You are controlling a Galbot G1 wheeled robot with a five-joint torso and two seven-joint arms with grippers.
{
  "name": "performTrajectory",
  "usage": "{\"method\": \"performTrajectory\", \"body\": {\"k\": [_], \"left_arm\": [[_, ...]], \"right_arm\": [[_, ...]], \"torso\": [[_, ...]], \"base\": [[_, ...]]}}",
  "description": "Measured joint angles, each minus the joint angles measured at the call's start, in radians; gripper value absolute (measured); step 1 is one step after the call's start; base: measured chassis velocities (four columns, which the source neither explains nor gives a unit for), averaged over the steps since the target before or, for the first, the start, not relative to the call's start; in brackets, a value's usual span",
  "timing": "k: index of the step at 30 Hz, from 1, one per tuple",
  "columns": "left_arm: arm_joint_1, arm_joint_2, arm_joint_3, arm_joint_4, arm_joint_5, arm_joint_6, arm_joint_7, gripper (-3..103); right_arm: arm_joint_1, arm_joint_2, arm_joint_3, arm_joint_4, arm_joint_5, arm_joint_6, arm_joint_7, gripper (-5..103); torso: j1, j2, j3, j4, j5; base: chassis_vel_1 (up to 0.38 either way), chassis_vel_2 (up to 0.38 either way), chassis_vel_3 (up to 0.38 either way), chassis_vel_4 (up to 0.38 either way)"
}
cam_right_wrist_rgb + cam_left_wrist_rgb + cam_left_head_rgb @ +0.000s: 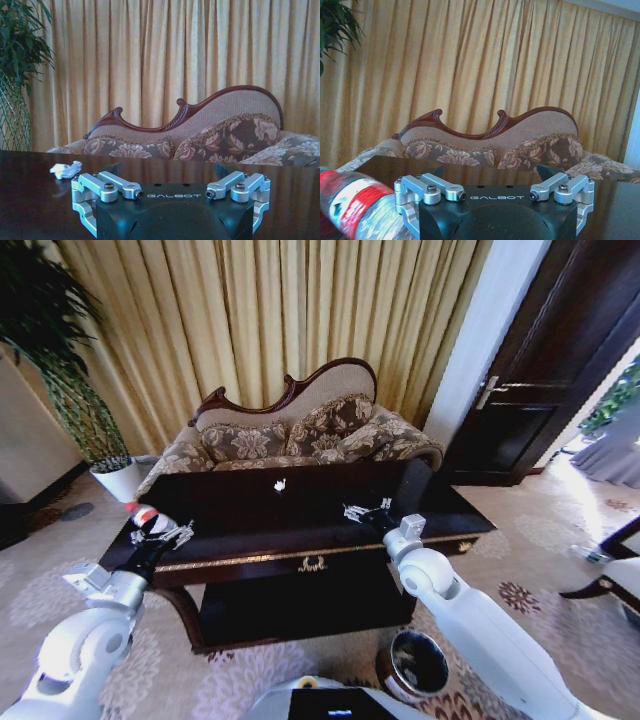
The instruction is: Move to the front of the table and place the trash on the table into the trash bin.
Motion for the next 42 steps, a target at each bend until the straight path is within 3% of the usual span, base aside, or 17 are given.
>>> {"method": "performTrajectory", "body": {"k": [10, 15, 20, 26, 42], "left_arm": [[0.02, -0.012, -0.011, -0.014, 0.002, -0.002, 0.0, 100], [0.026, -0.029, -0.011, -0.036, 0.006, -0.002, -0.002, 100], [0.044, -0.039, -0.029, -0.063, 0.005, 0.005, -0.005, 100], [0.063, -0.054, -0.036, -0.069, 0.009, 0.008, -0.002, 100], [0.071, -0.055, -0.043, -0.07, 0.01, 0.008, -0.001, 100]], "right_arm": [[0.105, -0.094, -0.071, -0.028, 0.114, -0.038, -0.03, 100], [0.27, -0.102, -0.193, -0.079, 0.202, -0.07, -0.024, 100], [0.418, -0.063, -0.271, -0.135, 0.348, -0.138, 0.005, 100], [0.527, 0.002, -0.341, -0.19, 0.439, -0.209, 0.061, 100], [0.726, 0.191, -0.536, -0.348, 0.4, -0.247, 0.079, 100]], "torso": [[-0.002, 0.001, -0.001, -0.0002, -0.0003], [-0.001, 0.001, 0.0, 0.0, -0.0005], [0.0, 0.0, 0.0, 0.0003, -0.0007], [-0.001, 0.0, 0.0, 0.0, -0.0005], [-0.001, 0.0, 0.0, 0.0, -0.0006]], "base": [[-0.006, 0.0, 0.001, -0.008], [0.005, -0.006, -0.007, 0.01], [0.0, 0.0, 0.0, 0.0], [0.0, 0.0, 0.0, 0.0], [0.0, 0.0, 0.0, 0.0]]}}
